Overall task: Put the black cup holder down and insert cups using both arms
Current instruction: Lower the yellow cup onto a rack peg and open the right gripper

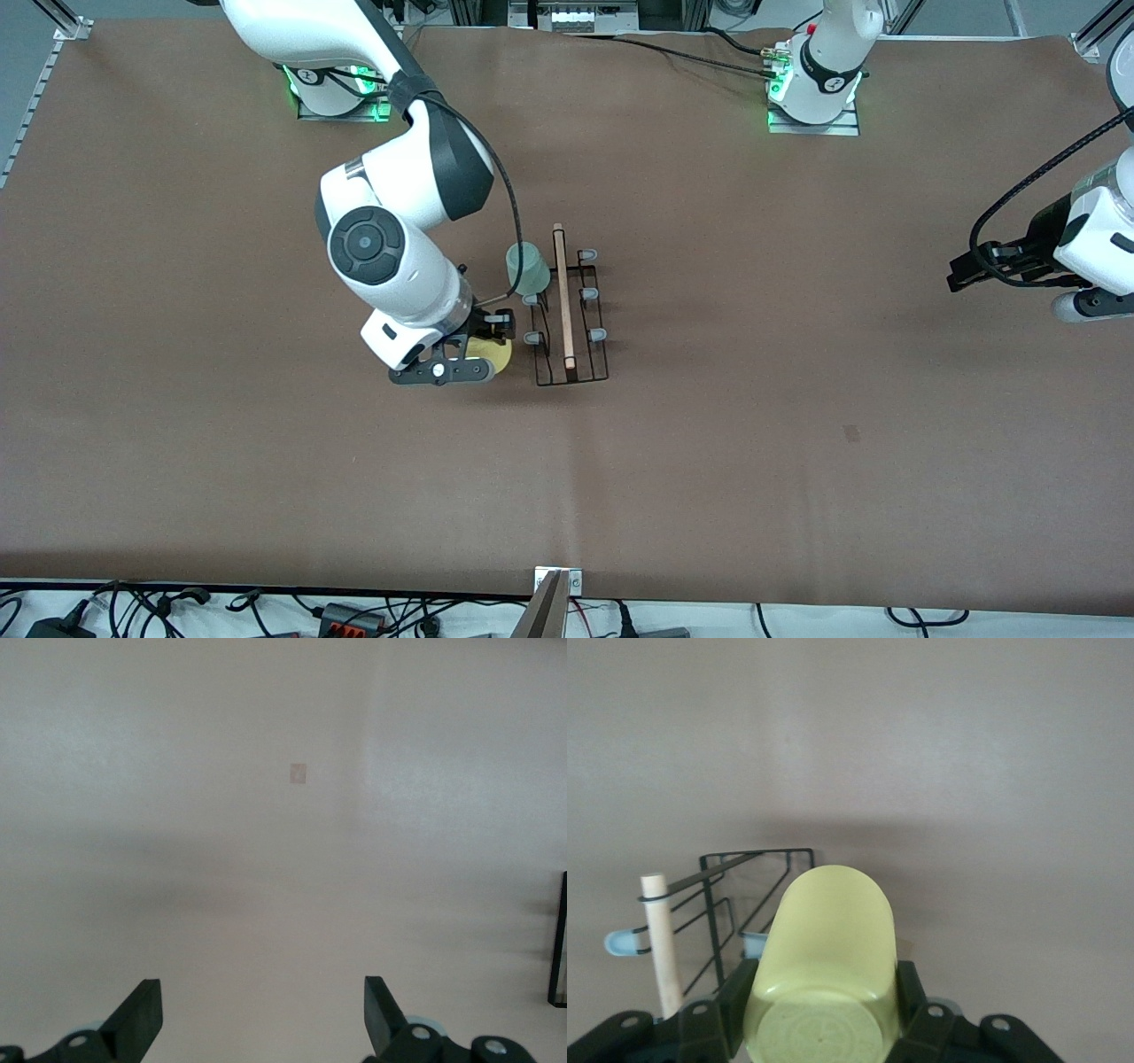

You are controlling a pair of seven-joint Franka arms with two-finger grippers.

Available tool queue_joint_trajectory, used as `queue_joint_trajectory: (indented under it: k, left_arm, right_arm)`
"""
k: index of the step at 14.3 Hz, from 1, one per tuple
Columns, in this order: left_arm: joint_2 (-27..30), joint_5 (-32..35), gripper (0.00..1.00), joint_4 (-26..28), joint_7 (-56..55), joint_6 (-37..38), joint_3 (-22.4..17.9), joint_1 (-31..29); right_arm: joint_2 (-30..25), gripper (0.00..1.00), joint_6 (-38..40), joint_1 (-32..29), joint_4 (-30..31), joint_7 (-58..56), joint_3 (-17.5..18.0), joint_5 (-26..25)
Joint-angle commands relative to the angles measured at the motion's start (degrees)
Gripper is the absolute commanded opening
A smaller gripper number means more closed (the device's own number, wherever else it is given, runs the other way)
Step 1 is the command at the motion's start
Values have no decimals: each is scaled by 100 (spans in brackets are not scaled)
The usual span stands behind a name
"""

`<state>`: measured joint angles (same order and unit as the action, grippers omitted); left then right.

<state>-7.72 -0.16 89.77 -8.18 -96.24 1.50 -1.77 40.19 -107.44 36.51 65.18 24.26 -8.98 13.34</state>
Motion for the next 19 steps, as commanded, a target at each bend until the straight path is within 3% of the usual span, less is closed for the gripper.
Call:
queue_joint_trajectory:
  k: [1,3,13,14,15,16,19]
  left_arm:
    - [-19,-63,100,-109,124,166,26,-60]
    - [16,-28,100,-135,124,368,0,-60]
    - [-54,-37,100,-30,133,466,17,-254]
    - [-2,-89,100,-21,124,501,17,-271]
    - [42,-90,100,-30,124,545,26,-297]
    - [69,-90,100,-91,124,571,26,-306]
    - [183,-63,100,-101,133,676,-35,-324]
  right_arm:
    - [103,22,-242,-13,-6,201,186,90]
    - [191,22,-312,48,-5,298,335,81]
    - [499,22,-462,207,38,430,345,81]
    - [525,37,-462,216,38,448,353,81]
    - [525,83,-462,251,38,465,353,90]
    - [517,100,-453,277,30,500,345,90]
    - [281,100,-296,207,-5,685,310,81]
